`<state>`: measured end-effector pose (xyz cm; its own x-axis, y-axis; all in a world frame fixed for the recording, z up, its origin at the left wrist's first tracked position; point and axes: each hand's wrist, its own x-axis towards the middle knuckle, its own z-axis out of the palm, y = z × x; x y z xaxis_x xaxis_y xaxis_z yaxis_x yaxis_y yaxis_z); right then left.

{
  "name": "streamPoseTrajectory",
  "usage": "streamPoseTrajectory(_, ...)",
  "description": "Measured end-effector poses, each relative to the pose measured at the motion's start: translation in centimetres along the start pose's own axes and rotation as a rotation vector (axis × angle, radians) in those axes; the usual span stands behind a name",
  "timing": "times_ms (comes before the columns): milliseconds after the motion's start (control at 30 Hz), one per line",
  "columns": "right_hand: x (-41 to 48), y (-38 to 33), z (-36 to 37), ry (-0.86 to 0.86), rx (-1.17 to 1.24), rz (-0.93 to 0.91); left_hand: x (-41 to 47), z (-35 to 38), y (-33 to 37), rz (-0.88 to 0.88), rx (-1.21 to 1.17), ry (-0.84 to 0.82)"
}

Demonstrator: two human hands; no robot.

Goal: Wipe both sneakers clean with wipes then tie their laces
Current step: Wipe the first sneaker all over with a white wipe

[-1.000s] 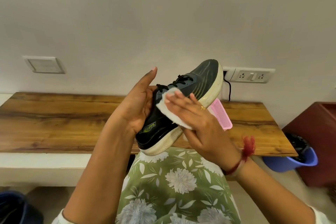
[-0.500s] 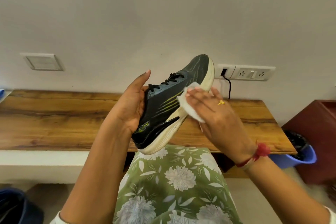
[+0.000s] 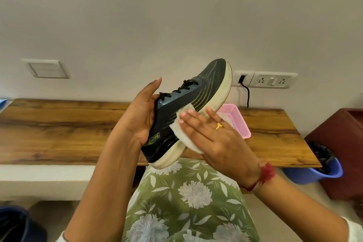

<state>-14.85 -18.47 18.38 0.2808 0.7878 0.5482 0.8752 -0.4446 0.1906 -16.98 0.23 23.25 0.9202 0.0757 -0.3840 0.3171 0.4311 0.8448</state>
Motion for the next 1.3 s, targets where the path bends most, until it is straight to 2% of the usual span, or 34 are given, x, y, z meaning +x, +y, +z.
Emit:
streamPoseTrajectory(133,0.5,1.7,-0.4,0.064,-0.079,0.196,0.2,-0.1,-0.2,0.004,-0.006,-0.027)
streamPoseTrajectory(300,-0.1,-0.5,0.5,-0.013,0.023,-0.020,0.3,-0.2,-0.2,-0.007,-0.005,-0.017)
streamPoseTrajectory(400,0.2,0.9,0.0,0.048,-0.035,0.160,0.3,-0.2,-0.3,-0.015,-0.028,-0.037)
streamPoseTrajectory(467,0.5,0.9,0.0,0.029,0.010,0.201,0.4,-0.2,-0.3,-0.016,-0.031,-0.037)
streamPoseTrajectory(500,0.5,0.7,0.1,0.005,0.092,0.180,0.4,-0.2,-0.3,-0.016,-0.018,-0.026)
streamPoseTrajectory(567,0.6,0.4,-0.4,-0.026,0.410,0.202,0.5,-0.3,-0.3,-0.017,0.016,0.001)
streamPoseTrajectory(633,1.4,0.9,-2.1,0.010,0.822,0.405,0.5,-0.5,-0.5,-0.017,0.026,0.017)
streamPoseTrajectory(700,2.4,2.5,-3.3,0.184,1.061,0.637,0.4,-0.5,-0.7,-0.025,0.021,0.020)
streamPoseTrajectory(733,2.8,3.5,-3.6,0.271,1.043,0.716,0.4,-0.5,-0.7,-0.027,0.018,0.019)
streamPoseTrajectory(800,3.4,4.9,-3.7,0.346,0.811,0.750,0.4,-0.4,-0.8,-0.028,0.022,0.015)
streamPoseTrajectory(867,3.7,4.8,-3.0,0.251,0.493,0.673,0.4,-0.2,-0.9,-0.029,0.036,0.007)
streamPoseTrajectory(933,3.5,3.4,-1.8,0.124,0.325,0.570,0.4,0.0,-0.8,-0.033,0.040,-0.010)
streamPoseTrajectory(1067,2.6,-0.3,-0.3,-0.028,0.384,0.251,0.5,0.0,-0.5,-0.010,0.025,0.005)
streamPoseTrajectory(1133,2.3,0.1,-0.1,-0.058,0.252,0.137,0.4,-0.3,-0.5,-0.007,0.029,-0.001)
streamPoseTrajectory(1200,2.4,1.6,-0.3,-0.022,0.170,0.236,0.3,-0.3,-0.6,-0.022,0.009,-0.040)
streamPoseTrajectory(1267,2.5,2.3,-0.4,0.037,0.194,0.352,0.3,-0.3,-0.5,-0.029,0.006,-0.056)
streamPoseTrajectory(1300,2.5,1.9,-0.4,0.043,0.216,0.341,0.3,-0.3,-0.4,-0.024,0.012,-0.057)
